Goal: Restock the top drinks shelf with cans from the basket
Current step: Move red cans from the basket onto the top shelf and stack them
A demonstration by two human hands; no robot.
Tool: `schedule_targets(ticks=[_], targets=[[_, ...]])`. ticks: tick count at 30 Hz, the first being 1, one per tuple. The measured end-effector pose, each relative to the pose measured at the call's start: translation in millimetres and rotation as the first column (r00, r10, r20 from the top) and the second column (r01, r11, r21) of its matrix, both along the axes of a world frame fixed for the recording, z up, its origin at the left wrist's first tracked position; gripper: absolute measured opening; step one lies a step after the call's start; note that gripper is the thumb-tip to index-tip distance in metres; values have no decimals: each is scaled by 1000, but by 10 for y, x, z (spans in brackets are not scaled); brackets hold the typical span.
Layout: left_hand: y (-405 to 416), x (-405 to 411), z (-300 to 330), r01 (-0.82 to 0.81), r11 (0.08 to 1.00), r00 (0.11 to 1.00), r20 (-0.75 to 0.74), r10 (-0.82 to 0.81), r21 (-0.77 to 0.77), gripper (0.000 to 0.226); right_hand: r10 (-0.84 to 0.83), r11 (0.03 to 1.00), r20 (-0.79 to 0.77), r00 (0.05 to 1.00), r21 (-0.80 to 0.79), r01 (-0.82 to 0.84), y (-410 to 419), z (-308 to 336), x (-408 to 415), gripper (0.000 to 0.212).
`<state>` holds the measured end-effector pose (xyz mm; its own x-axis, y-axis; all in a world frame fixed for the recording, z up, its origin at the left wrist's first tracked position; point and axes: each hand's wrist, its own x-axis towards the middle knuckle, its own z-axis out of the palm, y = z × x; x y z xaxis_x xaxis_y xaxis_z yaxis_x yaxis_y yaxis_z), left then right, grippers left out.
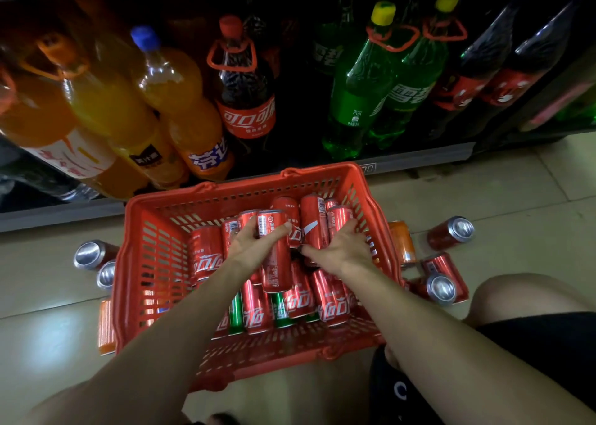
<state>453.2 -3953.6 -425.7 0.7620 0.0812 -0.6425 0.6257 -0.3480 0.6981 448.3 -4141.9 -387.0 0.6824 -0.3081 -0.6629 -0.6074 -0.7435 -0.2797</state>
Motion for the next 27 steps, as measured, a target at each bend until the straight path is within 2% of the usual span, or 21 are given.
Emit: schedule_targets(ticks=[4, 7, 8, 12, 15, 19, 27], targets=[[119, 39, -4, -25, 999, 1000, -18, 26, 45, 122, -258, 938, -32, 966, 230, 258, -30, -123, -73, 127], [199, 72, -51, -22, 998, 1000, -10, 22, 56, 115, -327, 892, -45, 944, 316, 324, 6, -177, -76, 139], [213, 73, -69, -17, 998, 1000, -12, 18, 59, 115, -346, 876, -51, 937, 340, 342, 1, -183, -64, 137], [179, 69, -42, 5, 998, 1000, -14, -5, 64, 117, -508, 732, -24, 861, 515, 446, -95, -245, 10, 105], [179, 79, -58, 4, 999, 1000, -8, -4, 52, 117, -473, 656, -66, 879, 639, 401, -120, -249, 130, 86], [120, 73, -33, 19, 999, 1000, -3, -19, 28, 119, -286, 590, -146, 947, 752, 295, -38, -180, 212, 61], [157, 43, -71, -6, 999, 1000, -12, 6, -34, 115, -248, 527, -224, 943, 785, 325, -8, -352, 274, 81]])
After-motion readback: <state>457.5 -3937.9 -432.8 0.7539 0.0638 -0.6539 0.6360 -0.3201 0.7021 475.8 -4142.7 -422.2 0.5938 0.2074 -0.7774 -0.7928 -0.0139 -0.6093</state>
